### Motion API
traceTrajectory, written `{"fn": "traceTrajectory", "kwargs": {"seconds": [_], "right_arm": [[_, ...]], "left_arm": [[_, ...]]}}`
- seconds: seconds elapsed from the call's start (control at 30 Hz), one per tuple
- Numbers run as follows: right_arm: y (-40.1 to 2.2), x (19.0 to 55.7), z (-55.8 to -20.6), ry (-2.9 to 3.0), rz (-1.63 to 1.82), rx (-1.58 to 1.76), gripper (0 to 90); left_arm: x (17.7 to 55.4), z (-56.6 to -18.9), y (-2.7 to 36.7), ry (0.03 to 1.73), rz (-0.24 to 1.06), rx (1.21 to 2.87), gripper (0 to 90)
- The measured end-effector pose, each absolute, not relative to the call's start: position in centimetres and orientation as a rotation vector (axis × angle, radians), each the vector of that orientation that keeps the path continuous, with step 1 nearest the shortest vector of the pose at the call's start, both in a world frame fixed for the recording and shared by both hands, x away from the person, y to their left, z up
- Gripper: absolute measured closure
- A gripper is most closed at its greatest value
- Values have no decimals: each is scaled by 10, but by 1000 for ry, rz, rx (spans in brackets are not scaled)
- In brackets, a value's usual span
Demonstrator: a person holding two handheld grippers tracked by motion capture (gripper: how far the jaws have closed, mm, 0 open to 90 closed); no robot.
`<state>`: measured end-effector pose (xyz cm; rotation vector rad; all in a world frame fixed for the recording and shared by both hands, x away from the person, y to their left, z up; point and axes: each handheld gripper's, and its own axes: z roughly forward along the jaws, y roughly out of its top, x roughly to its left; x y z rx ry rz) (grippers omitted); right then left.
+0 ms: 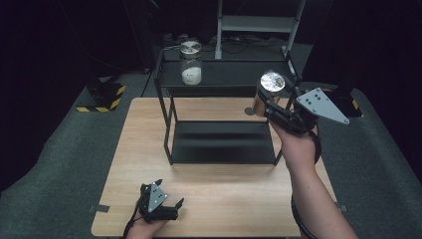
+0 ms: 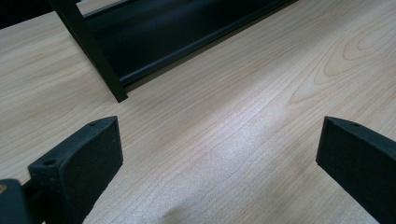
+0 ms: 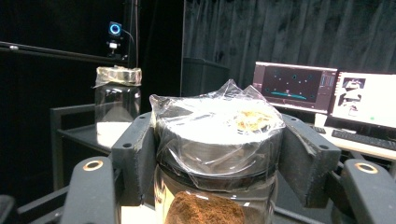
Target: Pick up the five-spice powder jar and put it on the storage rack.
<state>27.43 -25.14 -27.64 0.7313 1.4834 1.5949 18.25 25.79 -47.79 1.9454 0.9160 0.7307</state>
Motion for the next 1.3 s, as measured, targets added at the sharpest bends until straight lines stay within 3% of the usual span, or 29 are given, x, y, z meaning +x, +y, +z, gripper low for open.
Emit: {"fn": "traceTrajectory", "kwargs": {"seconds": [1.3], "right_arm": [[-211, 345, -235, 1474, 1521, 815, 340]], "left_arm": [[182, -479, 263, 909, 713, 1934, 8]]}}
